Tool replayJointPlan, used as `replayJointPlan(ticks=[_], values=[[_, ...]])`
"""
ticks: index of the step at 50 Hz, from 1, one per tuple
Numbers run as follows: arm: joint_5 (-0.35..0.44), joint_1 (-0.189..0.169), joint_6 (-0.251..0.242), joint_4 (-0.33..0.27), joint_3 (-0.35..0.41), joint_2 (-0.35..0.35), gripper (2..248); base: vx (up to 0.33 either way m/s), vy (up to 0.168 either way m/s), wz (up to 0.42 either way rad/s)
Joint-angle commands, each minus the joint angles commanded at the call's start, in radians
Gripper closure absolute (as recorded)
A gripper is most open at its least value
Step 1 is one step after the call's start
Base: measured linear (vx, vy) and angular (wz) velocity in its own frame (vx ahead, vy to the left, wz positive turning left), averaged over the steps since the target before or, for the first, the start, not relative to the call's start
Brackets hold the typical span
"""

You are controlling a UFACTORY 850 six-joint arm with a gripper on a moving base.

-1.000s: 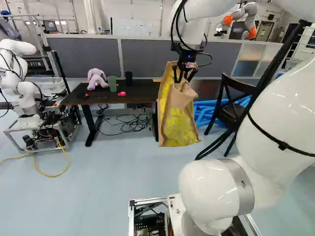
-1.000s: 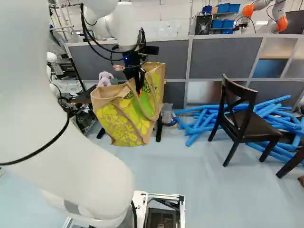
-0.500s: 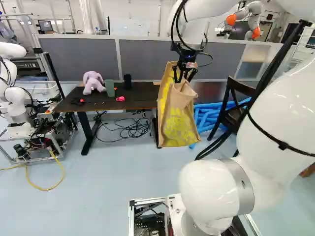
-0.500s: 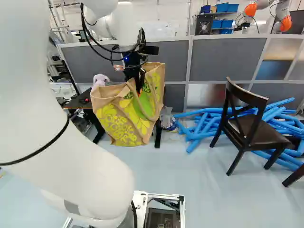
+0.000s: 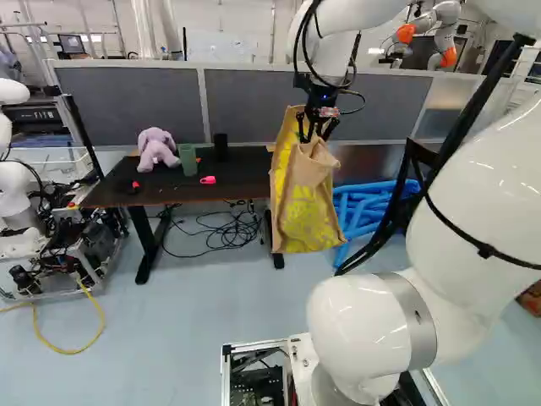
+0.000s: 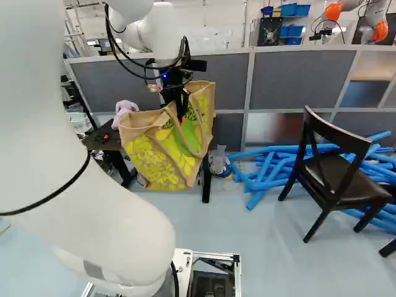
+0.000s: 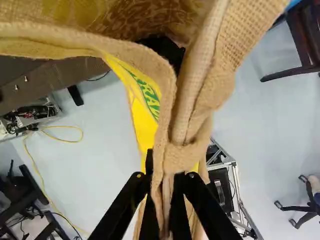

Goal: Pick up the bag on the ground and place it on the table

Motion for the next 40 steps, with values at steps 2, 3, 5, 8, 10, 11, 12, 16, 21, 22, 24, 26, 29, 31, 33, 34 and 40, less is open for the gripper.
replayJointPlan(ticks=[2, 3, 5, 8, 10, 11, 12, 16, 21, 22, 24, 26, 29, 31, 33, 34, 40], values=[[0.000, 0.000, 0.000, 0.000, 0.000, 0.000, 229, 0.213, 0.067, -0.019], [0.000, 0.000, 0.000, 0.000, 0.000, 0.000, 229, 0.203, 0.067, -0.017], [0.000, 0.000, 0.000, 0.000, 0.000, 0.000, 229, 0.223, 0.069, -0.021], [0.000, 0.000, 0.000, 0.000, 0.000, 0.000, 229, 0.221, 0.061, -0.022], [0.000, 0.000, 0.000, 0.000, 0.000, 0.000, 229, 0.210, 0.055, -0.020], [0.000, 0.000, 0.000, 0.000, 0.000, 0.000, 229, 0.261, 0.066, -0.042], [0.000, 0.000, 0.000, 0.000, 0.000, 0.000, 229, 0.211, 0.056, -0.030], [0.000, 0.000, 0.000, 0.000, 0.000, 0.000, 229, 0.214, 0.066, -0.021], [0.000, 0.000, 0.000, 0.000, 0.000, 0.000, 229, 0.222, 0.066, -0.020], [0.000, 0.000, 0.000, 0.000, 0.000, 0.000, 229, 0.216, 0.062, -0.028], [0.000, 0.000, 0.000, 0.000, 0.000, 0.000, 229, 0.221, 0.065, -0.028], [0.000, 0.000, 0.000, 0.000, 0.000, 0.000, 229, 0.215, 0.070, -0.019], [0.000, 0.000, 0.000, 0.000, 0.000, 0.000, 229, 0.215, 0.064, -0.015], [0.000, 0.000, 0.000, 0.000, 0.000, 0.000, 229, 0.202, 0.057, -0.023], [0.000, 0.000, 0.000, 0.000, 0.000, 0.000, 229, 0.197, 0.053, -0.020], [0.000, 0.000, 0.000, 0.000, 0.000, 0.000, 229, 0.198, 0.054, -0.024], [0.000, 0.000, 0.000, 0.000, 0.000, 0.000, 229, 0.211, 0.061, -0.020]])
